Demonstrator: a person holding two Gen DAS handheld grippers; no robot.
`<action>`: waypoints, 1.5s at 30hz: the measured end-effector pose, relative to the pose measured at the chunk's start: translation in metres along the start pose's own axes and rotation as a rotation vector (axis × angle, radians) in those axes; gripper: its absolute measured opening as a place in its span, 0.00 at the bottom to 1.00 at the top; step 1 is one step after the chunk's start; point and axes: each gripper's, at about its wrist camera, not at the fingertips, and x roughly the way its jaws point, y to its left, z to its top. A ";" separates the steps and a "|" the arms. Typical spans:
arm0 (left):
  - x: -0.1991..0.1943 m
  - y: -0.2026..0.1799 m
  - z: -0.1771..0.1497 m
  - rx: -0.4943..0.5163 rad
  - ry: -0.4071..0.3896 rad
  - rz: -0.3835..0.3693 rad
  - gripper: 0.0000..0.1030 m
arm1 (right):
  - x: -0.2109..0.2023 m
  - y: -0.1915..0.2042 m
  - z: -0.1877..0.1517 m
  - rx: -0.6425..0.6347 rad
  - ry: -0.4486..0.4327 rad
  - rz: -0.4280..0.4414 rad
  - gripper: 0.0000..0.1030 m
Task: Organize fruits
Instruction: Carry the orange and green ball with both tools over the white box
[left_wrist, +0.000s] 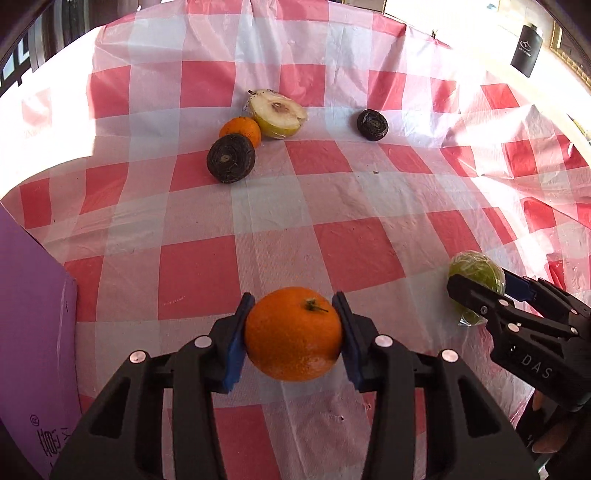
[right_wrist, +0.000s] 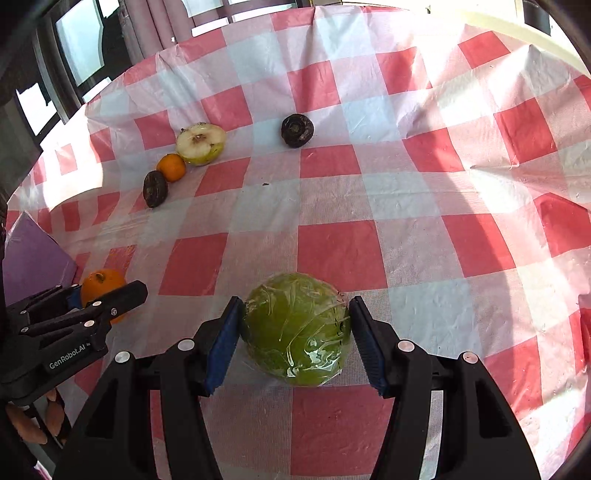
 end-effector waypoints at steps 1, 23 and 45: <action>-0.005 -0.002 -0.004 0.007 0.002 -0.010 0.42 | -0.004 0.002 -0.004 0.006 0.004 -0.004 0.56; -0.169 0.044 -0.027 0.090 -0.180 -0.198 0.42 | -0.116 0.106 -0.039 0.056 -0.100 -0.029 0.56; -0.188 0.274 -0.022 -0.151 -0.143 -0.025 0.42 | -0.107 0.352 -0.013 -0.366 -0.015 0.216 0.56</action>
